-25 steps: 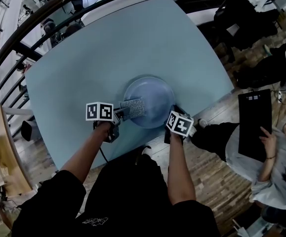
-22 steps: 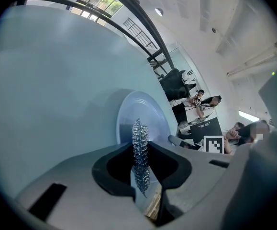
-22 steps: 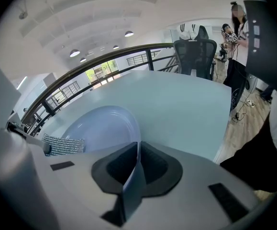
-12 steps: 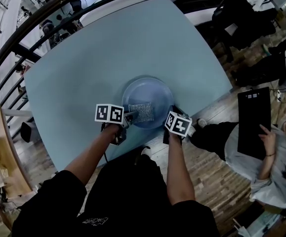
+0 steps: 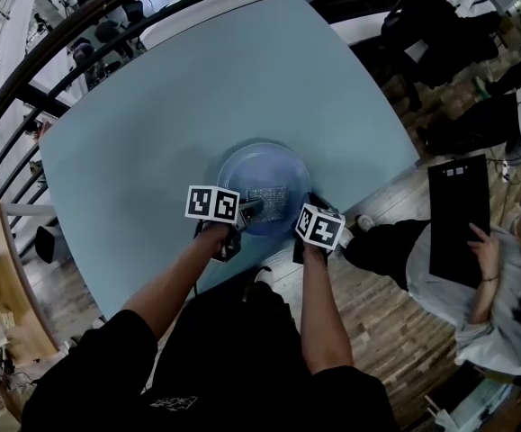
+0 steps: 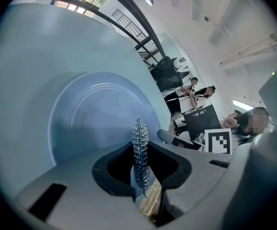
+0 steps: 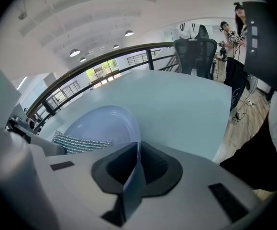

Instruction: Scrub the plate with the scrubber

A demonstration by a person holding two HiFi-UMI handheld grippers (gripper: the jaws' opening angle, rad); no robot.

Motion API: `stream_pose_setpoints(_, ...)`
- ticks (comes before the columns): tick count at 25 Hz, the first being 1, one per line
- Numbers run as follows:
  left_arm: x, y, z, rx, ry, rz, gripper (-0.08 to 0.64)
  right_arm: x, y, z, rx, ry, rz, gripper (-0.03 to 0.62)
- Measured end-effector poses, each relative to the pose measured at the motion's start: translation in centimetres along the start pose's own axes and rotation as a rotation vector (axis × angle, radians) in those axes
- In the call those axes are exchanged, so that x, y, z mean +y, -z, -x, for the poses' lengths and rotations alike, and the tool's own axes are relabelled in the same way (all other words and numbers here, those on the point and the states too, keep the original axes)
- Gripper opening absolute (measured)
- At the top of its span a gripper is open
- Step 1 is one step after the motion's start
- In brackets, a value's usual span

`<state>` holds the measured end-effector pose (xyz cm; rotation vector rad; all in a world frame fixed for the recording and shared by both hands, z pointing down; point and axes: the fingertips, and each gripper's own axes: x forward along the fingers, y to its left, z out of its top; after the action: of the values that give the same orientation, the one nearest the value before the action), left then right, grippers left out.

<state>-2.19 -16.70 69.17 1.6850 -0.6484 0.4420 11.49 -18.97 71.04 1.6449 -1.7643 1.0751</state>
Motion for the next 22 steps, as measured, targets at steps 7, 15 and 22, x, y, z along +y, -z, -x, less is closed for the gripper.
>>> stream_pose_setpoints(7, -0.4, -1.5, -1.2, -0.027, 0.009, 0.012, 0.089, 0.3, -0.1, -0.1, 0.004, -0.004, 0.001, 0.025)
stream_pose_setpoints(15, -0.9, -2.9, -1.7, -0.084, 0.011, 0.032, 0.089, 0.0, -0.1, -0.1, 0.007, -0.016, 0.007, 0.025)
stream_pose_setpoints(22, -2.1, -3.9, -0.7, -0.147, 0.049, 0.03, 0.089, -0.3, -0.3, 0.6, 0.005, -0.052, 0.025, 0.056)
